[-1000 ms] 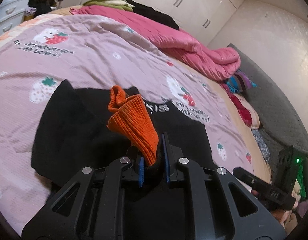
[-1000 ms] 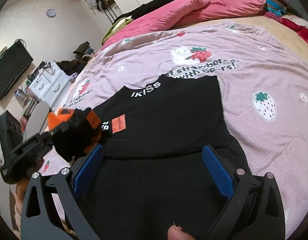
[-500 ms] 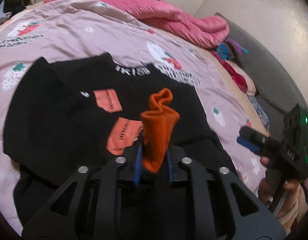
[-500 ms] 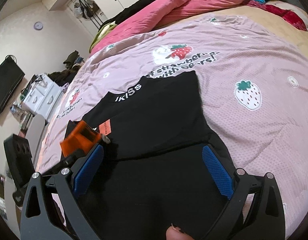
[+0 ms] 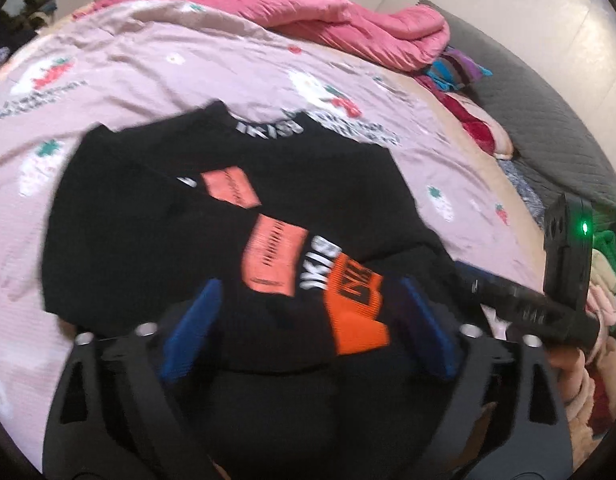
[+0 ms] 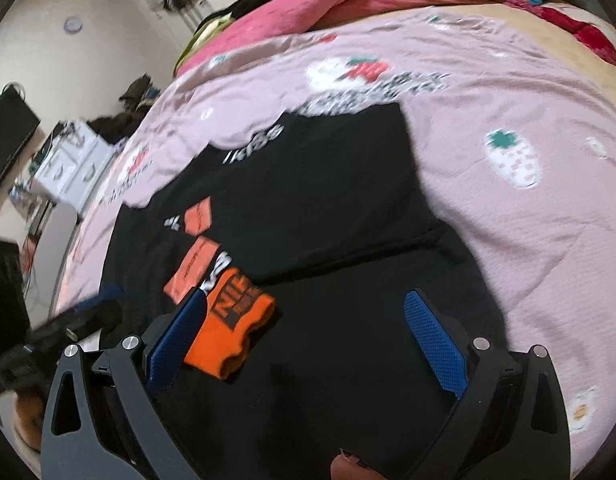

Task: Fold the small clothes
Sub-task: 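Lay the cuff onto the sweater body and open the left tool, then close the right tool on the laid orange cuff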

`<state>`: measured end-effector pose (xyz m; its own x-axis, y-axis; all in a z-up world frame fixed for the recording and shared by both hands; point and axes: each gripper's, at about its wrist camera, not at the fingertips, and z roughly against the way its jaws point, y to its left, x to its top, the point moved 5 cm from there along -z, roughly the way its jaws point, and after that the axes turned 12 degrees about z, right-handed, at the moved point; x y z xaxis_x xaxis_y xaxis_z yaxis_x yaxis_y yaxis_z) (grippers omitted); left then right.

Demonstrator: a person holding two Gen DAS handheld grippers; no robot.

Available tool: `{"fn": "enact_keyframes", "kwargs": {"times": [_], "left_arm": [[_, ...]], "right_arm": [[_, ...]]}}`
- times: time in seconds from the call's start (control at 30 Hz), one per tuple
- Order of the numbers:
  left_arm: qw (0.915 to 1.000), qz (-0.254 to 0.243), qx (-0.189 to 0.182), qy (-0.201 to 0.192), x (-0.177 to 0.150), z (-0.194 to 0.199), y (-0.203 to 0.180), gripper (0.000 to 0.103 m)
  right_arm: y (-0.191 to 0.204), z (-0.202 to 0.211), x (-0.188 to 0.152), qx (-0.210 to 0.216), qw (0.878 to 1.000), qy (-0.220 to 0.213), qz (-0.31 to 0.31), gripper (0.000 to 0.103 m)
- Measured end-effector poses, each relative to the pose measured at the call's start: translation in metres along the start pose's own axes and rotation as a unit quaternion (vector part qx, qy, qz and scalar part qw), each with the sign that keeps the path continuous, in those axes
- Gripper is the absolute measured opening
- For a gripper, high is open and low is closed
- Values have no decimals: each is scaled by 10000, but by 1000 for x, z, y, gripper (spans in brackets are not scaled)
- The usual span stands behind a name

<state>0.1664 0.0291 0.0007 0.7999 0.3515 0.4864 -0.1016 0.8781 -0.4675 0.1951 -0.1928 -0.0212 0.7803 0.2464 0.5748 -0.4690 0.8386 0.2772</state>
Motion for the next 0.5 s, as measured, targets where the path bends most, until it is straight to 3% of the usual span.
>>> {"fn": "enact_keyframes", "kwargs": {"times": [0.2,0.4,0.5], "left_arm": [[9988,-12,456,-183,13,9,19,94],[9975,225,613,-272,20,17,40,94],[9971,367,605,-296,21,20,49,94]], "right_arm": [[30,-22,-5,80,9991,183,363,95],[37,-41,-4,114,9992,240,310,75],[35,-54,-6,239,9990,360,113,56]]}}
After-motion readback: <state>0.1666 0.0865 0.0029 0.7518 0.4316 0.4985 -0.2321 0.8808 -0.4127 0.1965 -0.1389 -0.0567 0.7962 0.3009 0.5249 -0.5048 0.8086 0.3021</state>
